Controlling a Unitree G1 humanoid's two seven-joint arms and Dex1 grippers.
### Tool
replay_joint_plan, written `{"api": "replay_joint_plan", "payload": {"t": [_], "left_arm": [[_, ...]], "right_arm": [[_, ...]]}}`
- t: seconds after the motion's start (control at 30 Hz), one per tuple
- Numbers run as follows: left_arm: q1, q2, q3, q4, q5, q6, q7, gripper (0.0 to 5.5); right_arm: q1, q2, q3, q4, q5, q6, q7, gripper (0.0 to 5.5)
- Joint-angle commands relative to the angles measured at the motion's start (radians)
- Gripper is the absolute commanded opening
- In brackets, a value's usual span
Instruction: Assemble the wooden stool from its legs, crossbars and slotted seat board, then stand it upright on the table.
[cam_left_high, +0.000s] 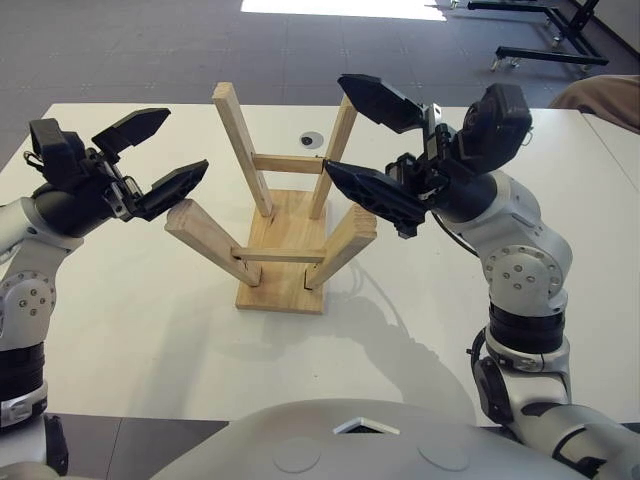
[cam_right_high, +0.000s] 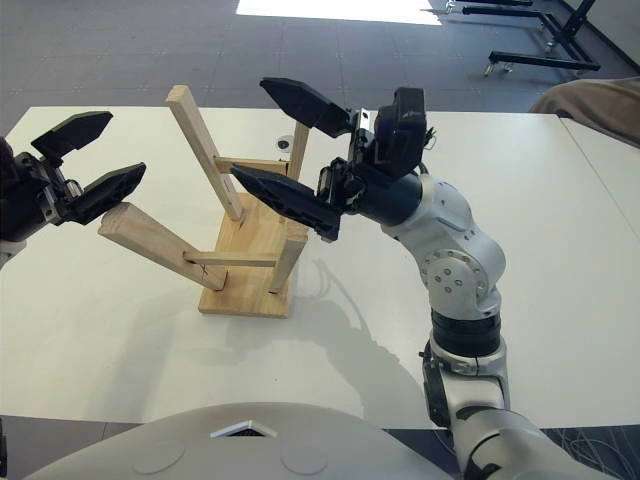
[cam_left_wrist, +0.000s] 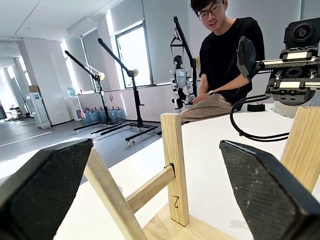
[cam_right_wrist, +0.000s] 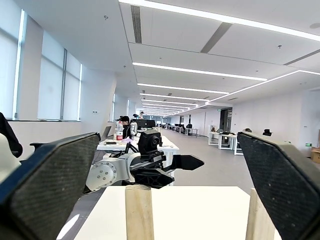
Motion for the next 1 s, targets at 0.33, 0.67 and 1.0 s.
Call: {"api": "replay_joint_plan", "payload": {"t": [0.33, 0.67, 1.0], "left_arm": [[0.037, -0.044, 0.017, -0.066, 0.054, 0.061, 0.049, 4.64], [-0.075, -0.071, -0.030, -0.065, 0.059, 0.112, 0.062, 4.64], [-0.111, -0.080, -0.036, -0.057, 0.068, 0.142, 0.042, 4.64]], "right_arm": [[-0.029, -0.029, -0.070, -0.090, 0.083, 0.019, -0.095, 5.04], [0.025, -0.035, -0.049, -0.198, 0.100, 0.032, -0.190, 5.04], [-0.008, -0.033, -0.003, -0.186, 0.039, -0.001, -0.190, 5.04]]}}
